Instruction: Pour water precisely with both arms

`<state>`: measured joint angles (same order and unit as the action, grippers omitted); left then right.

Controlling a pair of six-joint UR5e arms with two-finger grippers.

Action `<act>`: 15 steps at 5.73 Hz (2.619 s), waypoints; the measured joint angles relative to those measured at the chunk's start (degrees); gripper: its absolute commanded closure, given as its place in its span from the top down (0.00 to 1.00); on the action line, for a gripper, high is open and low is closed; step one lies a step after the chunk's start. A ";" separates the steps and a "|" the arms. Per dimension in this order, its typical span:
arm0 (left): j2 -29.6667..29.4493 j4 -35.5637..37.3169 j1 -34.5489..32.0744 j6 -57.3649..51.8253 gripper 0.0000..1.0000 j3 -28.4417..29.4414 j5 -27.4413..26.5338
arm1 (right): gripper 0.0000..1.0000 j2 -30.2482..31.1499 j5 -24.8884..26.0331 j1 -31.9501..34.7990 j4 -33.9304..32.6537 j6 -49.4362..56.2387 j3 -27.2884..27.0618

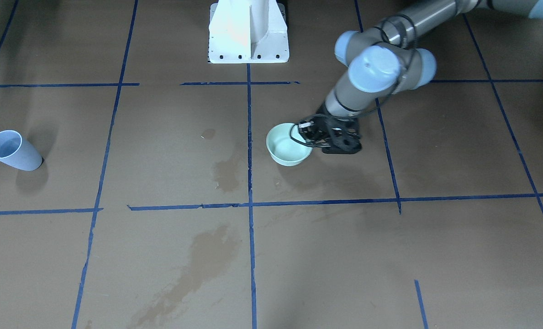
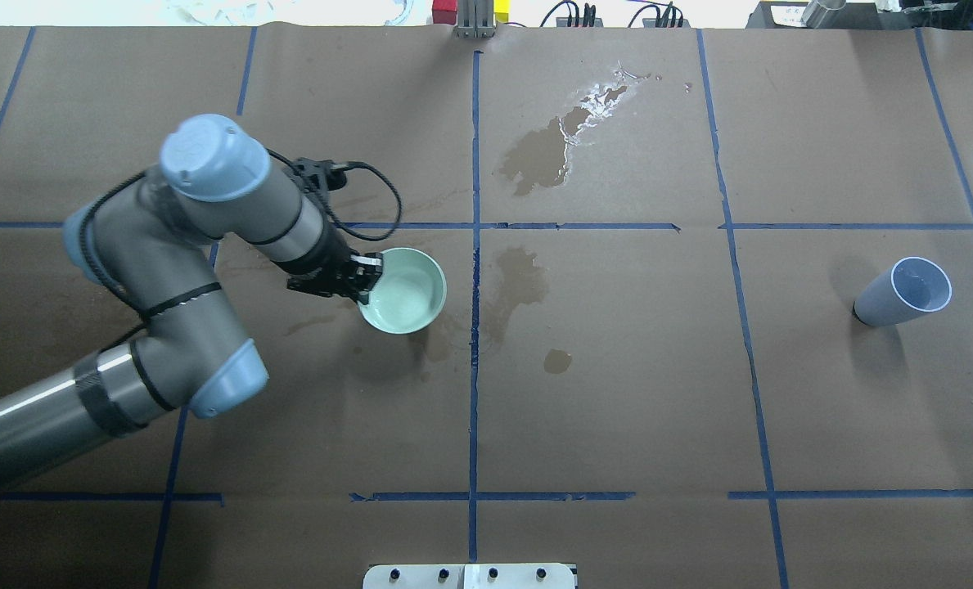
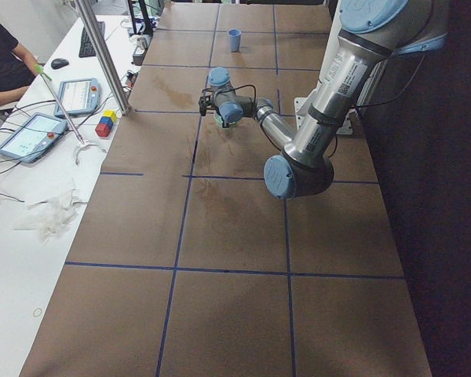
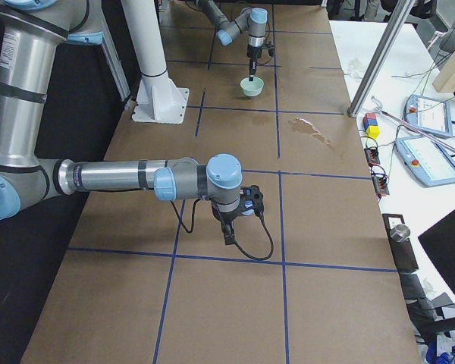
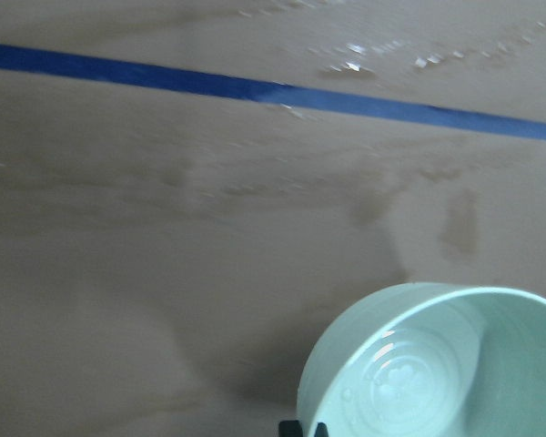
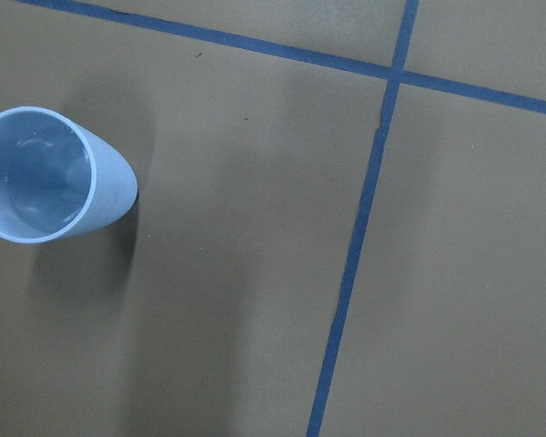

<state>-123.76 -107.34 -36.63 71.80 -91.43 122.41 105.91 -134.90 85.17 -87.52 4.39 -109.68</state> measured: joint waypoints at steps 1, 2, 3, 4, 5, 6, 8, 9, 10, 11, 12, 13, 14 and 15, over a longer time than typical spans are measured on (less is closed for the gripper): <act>-3.35 0.92 1.44 0.13 0.00 2.34 -1.36 | 1.00 0.00 -0.01 0.00 -0.02 0.00 0.00; -6.47 1.11 2.08 0.14 0.03 5.49 -2.32 | 1.00 0.00 -0.01 0.00 -0.02 0.00 -0.01; -8.31 1.01 2.37 0.05 0.04 7.84 -2.68 | 1.00 0.00 -0.01 0.00 -0.02 0.00 -0.04; -9.31 0.88 2.51 -0.04 0.05 9.26 -2.77 | 1.00 0.00 -0.01 0.00 -0.02 0.00 -0.07; -10.06 0.83 2.67 -0.07 0.06 10.23 -2.79 | 1.00 0.00 -0.01 0.00 -0.02 0.00 -0.12; -10.34 0.79 2.87 -0.08 0.09 10.57 -2.79 | 1.00 0.00 -0.01 0.00 -0.02 0.00 -0.14; -10.38 0.63 3.35 -0.08 0.54 10.71 -2.79 | 1.00 0.00 -0.01 0.00 -0.02 0.00 -0.10; -10.37 0.51 3.45 -0.08 0.76 10.68 -2.77 | 1.00 0.00 -0.01 0.00 -0.02 -0.02 -0.10; -10.33 0.48 3.43 -0.08 0.78 10.37 -2.75 | 1.00 0.00 -0.01 -0.03 0.00 -0.12 -0.14; -10.11 0.65 2.79 -0.01 0.79 8.77 -2.78 | 1.00 0.00 -0.01 -0.33 0.17 -0.19 -0.31; -8.73 0.94 1.42 0.15 0.79 4.50 -2.77 | 1.00 0.00 -0.04 -1.17 2.14 -0.21 -0.43; -5.48 1.10 -0.16 0.23 0.79 -1.39 -2.69 | 1.00 0.24 -0.63 -2.07 6.60 -1.10 -0.44; -2.37 1.17 -1.69 0.26 0.81 -6.04 -2.65 | 1.00 1.44 -1.34 -2.91 12.30 -2.84 -0.43; -0.15 1.22 -3.07 0.27 0.81 -9.21 -2.65 | 1.00 3.85 -1.35 -4.40 21.84 -6.41 -0.32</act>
<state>-123.91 -106.11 -39.70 72.07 -100.64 119.76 109.75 -136.25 80.77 -65.68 -2.02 -110.00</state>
